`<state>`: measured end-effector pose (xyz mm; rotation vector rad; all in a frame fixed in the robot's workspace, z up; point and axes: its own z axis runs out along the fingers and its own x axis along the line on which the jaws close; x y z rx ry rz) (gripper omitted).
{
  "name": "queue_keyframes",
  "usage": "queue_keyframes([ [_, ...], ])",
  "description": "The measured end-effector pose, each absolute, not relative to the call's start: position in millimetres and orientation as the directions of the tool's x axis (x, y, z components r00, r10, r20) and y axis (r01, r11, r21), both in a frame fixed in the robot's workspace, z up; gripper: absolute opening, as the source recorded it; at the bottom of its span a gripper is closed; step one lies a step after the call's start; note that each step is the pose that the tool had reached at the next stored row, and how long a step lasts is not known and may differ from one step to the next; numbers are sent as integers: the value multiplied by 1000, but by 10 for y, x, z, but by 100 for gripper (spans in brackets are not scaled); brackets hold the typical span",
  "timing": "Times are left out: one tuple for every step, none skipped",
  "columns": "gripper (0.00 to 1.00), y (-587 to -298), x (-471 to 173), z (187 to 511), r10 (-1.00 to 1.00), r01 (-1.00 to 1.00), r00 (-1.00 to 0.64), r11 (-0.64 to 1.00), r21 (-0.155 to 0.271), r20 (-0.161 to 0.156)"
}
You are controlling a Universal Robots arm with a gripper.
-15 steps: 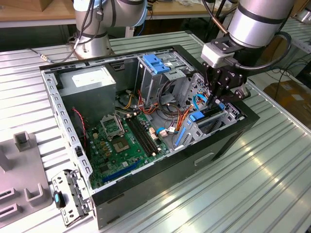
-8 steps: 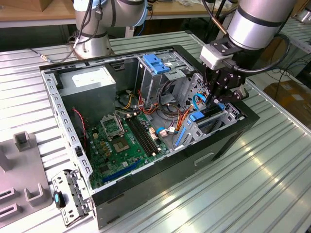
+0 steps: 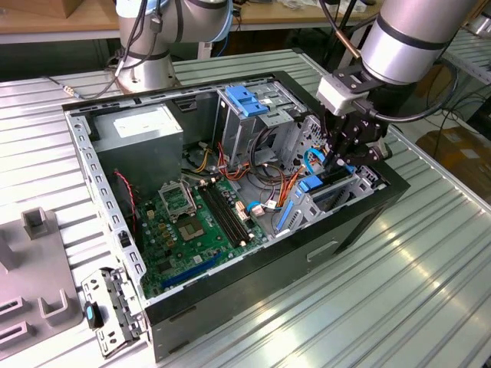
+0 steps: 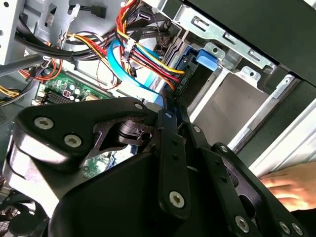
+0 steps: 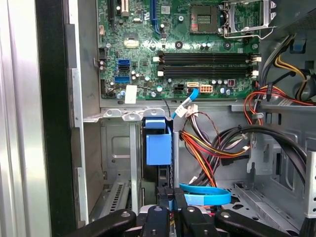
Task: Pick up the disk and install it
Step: 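Insert the second disk wire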
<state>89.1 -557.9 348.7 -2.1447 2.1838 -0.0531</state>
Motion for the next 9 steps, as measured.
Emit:
queue_keyframes([
  [16, -5580, 891, 3482, -999, -997, -16, 19, -81, -33],
  [16, -5580, 891, 3479, -999, -997, -16, 18, -81, -33],
  [16, -5581, 890, 3475, -999, -997, -16, 18, -81, -33],
  [16, -5581, 890, 3472, -999, -997, -15, 18, -81, -33],
  [16, -5581, 890, 3469, -999, -997, -15, 18, -81, -33],
  [16, -5582, 889, 3466, -999, -997, -15, 17, -81, -33],
  [16, -5582, 889, 3463, -999, -997, -15, 17, -81, -33],
  [16, -5582, 889, 3460, -999, -997, -15, 17, -81, -33],
  [16, -5583, 889, 3457, -999, -997, -15, 17, -81, -33],
])
